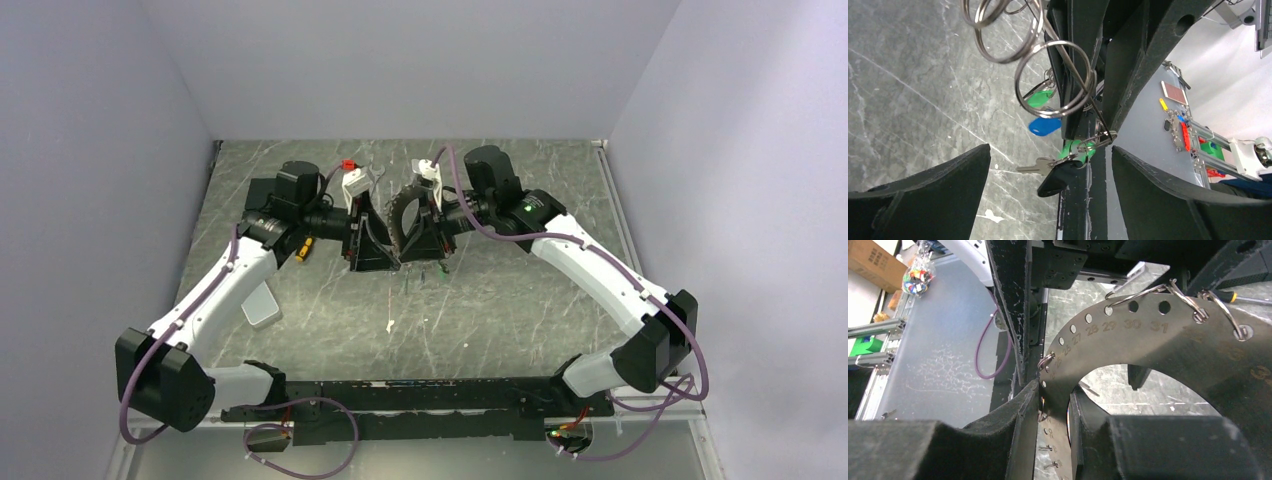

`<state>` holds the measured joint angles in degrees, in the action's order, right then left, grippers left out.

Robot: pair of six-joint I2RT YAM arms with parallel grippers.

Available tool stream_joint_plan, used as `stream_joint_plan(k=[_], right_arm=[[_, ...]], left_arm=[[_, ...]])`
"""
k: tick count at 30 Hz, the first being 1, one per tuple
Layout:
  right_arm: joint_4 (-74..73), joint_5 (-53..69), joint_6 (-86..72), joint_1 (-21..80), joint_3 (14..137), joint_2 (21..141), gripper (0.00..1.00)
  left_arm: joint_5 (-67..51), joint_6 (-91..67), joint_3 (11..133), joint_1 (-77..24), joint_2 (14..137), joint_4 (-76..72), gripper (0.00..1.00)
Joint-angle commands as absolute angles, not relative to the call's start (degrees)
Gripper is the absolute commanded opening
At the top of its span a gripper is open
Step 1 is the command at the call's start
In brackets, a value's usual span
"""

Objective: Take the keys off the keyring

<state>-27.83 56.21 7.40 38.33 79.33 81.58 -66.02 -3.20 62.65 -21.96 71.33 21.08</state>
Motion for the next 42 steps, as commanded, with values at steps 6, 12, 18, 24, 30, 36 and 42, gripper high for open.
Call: stream_joint_plan(k=[6, 12, 18, 24, 30, 36, 42], right_arm=[[-26.7, 59.8, 8.8, 38.7, 80.8, 80.4, 0.0], [-26.9, 60.1, 8.7, 38.0, 81.2, 80.0, 0.0], [-26.9, 60.5, 8.7, 37.6, 80.3, 79.6, 0.0], [-27.5, 61.0, 8.9, 36.7, 79.8, 79.2, 0.0], [-26.8, 61.2, 8.5, 34.4, 77.7, 79.1, 0.0], [-25.6, 60.9, 6.5, 33.9, 76.4, 80.8, 0.0], [-22.7, 61.6, 4.0, 33.9, 75.9, 80.3, 0.0]], left_arm=[[-72.5, -11.7, 59.7, -23.4, 72.5, 7.7, 0.71], [-74.2, -8.6, 59.8, -23.6, 71.4, 12.4, 0.42], [-74.2, -7.0, 60.5, -23.4, 69.9, 15.5, 0.08], [-72.2, -2.1, 62.7, -23.0, 69.7, 23.1, 0.0], [-68.7, 4.0, 65.0, -22.8, 69.9, 31.2, 0.0], [-70.3, 4.6, 67.7, -22.8, 71.7, 34.4, 0.0], [-69.9, 6.9, 69.1, -22.8, 73.5, 36.3, 0.0]])
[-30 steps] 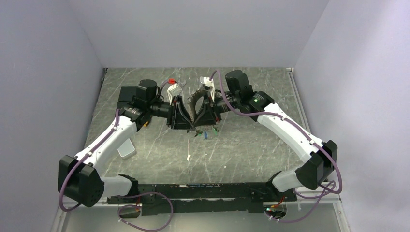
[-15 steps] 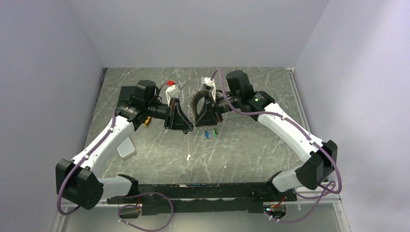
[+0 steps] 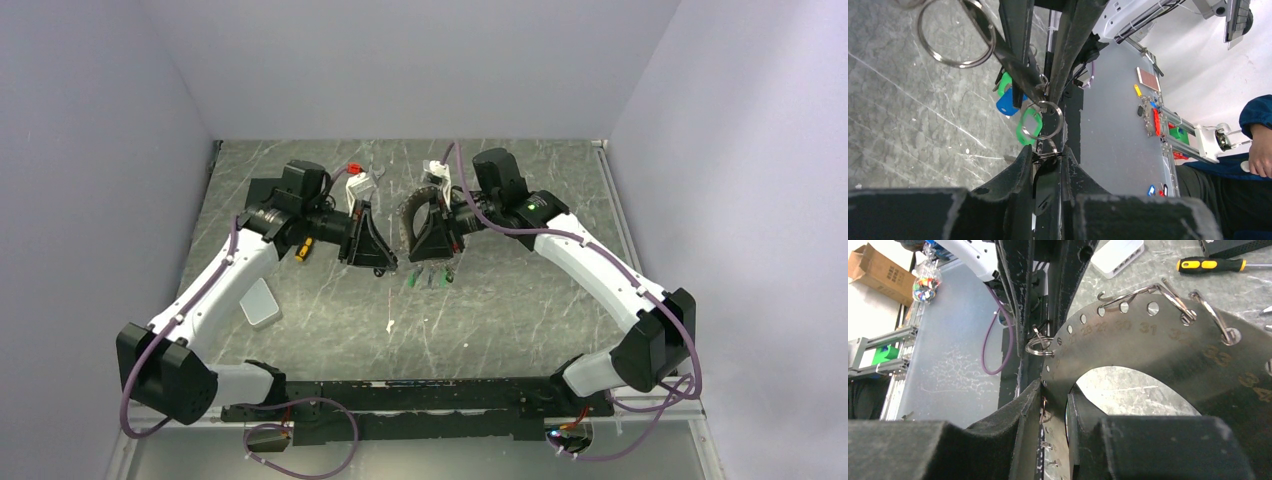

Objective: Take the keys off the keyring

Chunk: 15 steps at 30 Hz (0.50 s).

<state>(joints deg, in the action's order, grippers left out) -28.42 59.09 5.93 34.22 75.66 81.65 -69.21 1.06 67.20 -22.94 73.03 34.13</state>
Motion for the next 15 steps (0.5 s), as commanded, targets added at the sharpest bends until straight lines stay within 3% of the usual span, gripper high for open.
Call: stream_joint_plan(k=[1, 5, 8, 12, 13, 15], right_arm=[[-22.1, 61.6, 3.6, 33.9, 75.9, 80.0, 0.0], [-22.5, 62.0, 3.2, 33.9, 77.6, 79.6, 0.0], [-23.0, 62.3, 3.0, 34.1, 78.6, 79.5, 0.0], [-23.8, 62.4, 3.6, 34.5, 78.9, 79.3, 0.0], [-23.8, 62.4, 3.6, 34.6, 78.8, 79.1, 0.0], [-23.9, 62.4, 3.8, 34.7, 78.6, 78.9, 0.0]], left_arm=[[-69.1, 6.6, 68.8, -22.8, 73.5, 35.6, 0.0], [-67.9, 5.5, 67.4, -22.9, 73.8, 32.9, 0.0], [-68.6, 4.7, 67.0, -23.0, 74.2, 30.7, 0.07], [-68.6, 3.8, 67.5, -23.2, 74.7, 28.7, 0.45], [-68.3, 3.1, 67.6, -23.3, 74.8, 28.0, 0.59], [-67.8, 1.7, 67.6, -23.3, 74.8, 26.2, 0.73]])
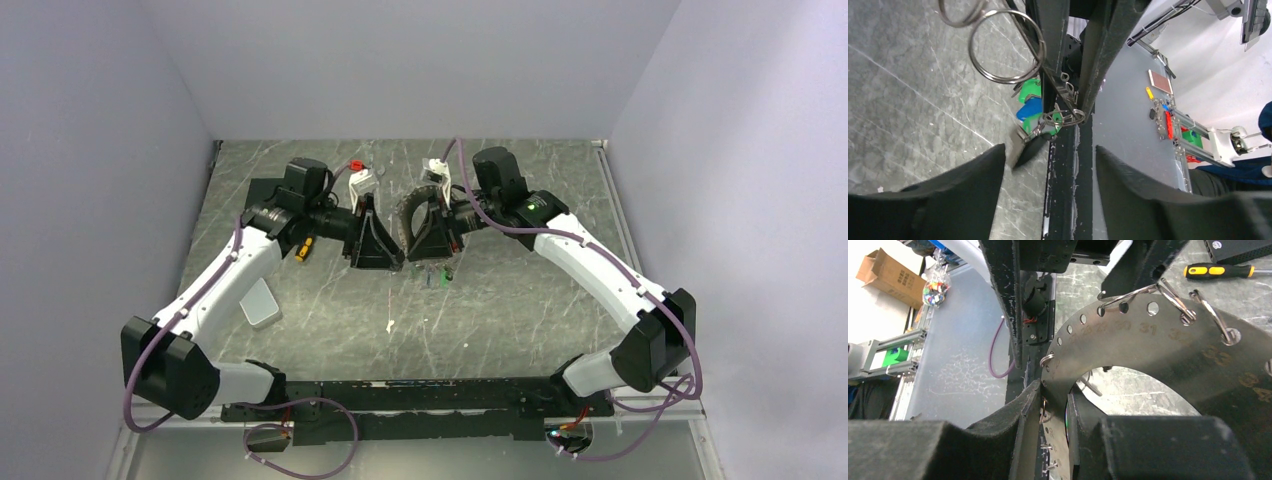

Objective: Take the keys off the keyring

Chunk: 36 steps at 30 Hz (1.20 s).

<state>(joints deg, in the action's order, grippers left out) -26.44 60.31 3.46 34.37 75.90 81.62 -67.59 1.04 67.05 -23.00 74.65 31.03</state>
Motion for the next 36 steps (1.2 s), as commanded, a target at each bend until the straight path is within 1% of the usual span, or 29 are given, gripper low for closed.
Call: stream_joint_plan(k=[1, 3, 9, 12, 17, 23, 27, 32, 36], right_arm=[[-24.2, 62.4, 4.1, 34.7, 78.6, 79.0, 0.0], [-24.5, 62.3, 4.5, 34.7, 78.6, 78.9, 0.0], [-24.7, 62.8, 4.3, 34.8, 79.6, 79.3, 0.0], [-24.8, 63.1, 4.0, 35.1, 80.3, 79.6, 0.0], [-25.1, 63.5, 4.1, 35.6, 81.2, 80.1, 0.0], [-25.0, 63.2, 3.9, 35.7, 81.5, 80.0, 0.0], [-24.9, 63.4, 3.6, 35.7, 81.8, 80.1, 0.0], [-24.7, 63.5, 3.3, 35.7, 82.2, 80.3, 0.0], [-24.5, 63.6, 3.3, 35.7, 82.1, 80.3, 0.0]], left_arm=[[-68.0, 1.3, 67.6, -23.3, 74.9, 25.6, 0.75], [-67.7, 0.4, 67.3, -23.3, 74.9, 23.9, 0.77], [-68.2, 1.5, 65.9, -23.3, 75.5, 20.5, 0.76], [-69.6, 3.5, 65.1, -23.3, 76.0, 20.4, 0.76], [-73.3, 0.4, 63.3, -23.3, 76.7, 16.0, 0.74], [-74.5, -3.4, 62.2, -23.3, 76.9, 13.2, 0.66], [-74.8, -4.1, 61.8, -23.3, 76.7, 12.4, 0.64], [-76.4, -6.7, 60.7, -23.3, 76.4, 9.7, 0.54], [-77.1, -9.4, 59.8, -23.4, 76.2, 6.8, 0.52]])
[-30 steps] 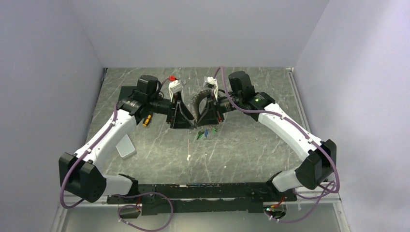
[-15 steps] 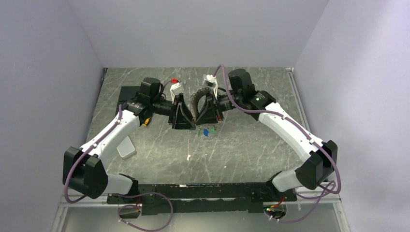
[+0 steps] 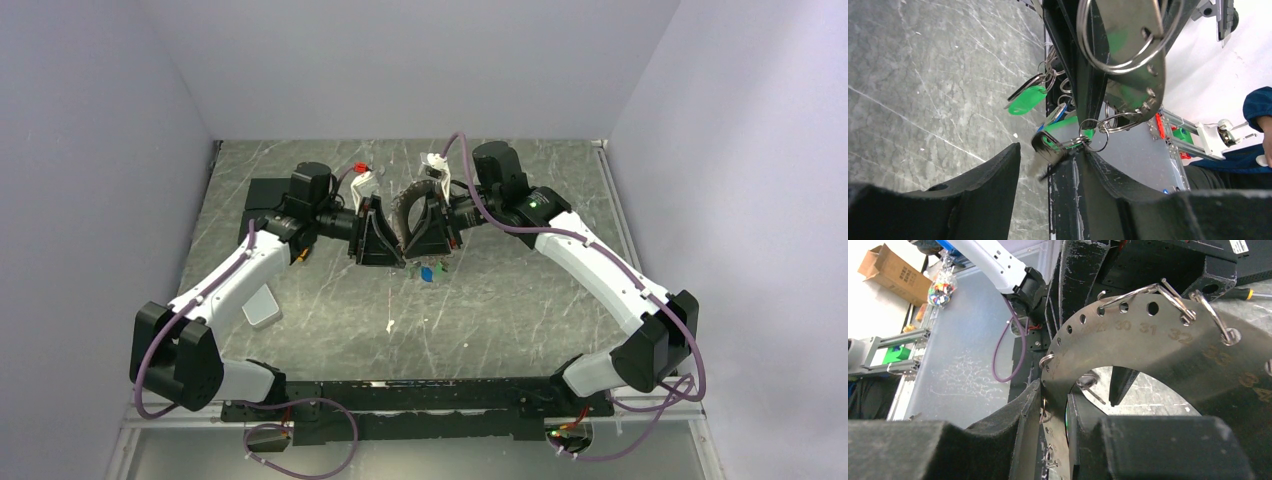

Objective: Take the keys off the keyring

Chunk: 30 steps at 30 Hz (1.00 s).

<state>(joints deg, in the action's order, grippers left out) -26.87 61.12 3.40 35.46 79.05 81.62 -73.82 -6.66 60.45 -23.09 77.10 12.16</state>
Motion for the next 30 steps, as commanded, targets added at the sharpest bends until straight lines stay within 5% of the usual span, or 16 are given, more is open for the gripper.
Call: stream_joint_plan(k=[1, 7, 23, 30], right_arm=[[-24.5, 63.6, 3.3, 35.7, 82.1, 80.4, 0.0], [-24.3, 63.9, 3.1, 35.7, 82.3, 80.5, 0.0], [-24.6, 63.5, 3.6, 34.2, 81.9, 80.3, 0.0], [-23.6, 63.4, 3.6, 31.8, 78.5, 80.0, 0.0]], left_arm=[[-77.1, -9.9, 59.6, -23.5, 76.2, 6.2, 0.53], [-77.5, -11.8, 59.5, -23.7, 76.7, 4.0, 0.52], [-79.2, -6.4, 59.7, -23.8, 74.5, 12.4, 0.0], [-76.9, 1.4, 63.5, -22.8, 73.1, 24.8, 0.0]])
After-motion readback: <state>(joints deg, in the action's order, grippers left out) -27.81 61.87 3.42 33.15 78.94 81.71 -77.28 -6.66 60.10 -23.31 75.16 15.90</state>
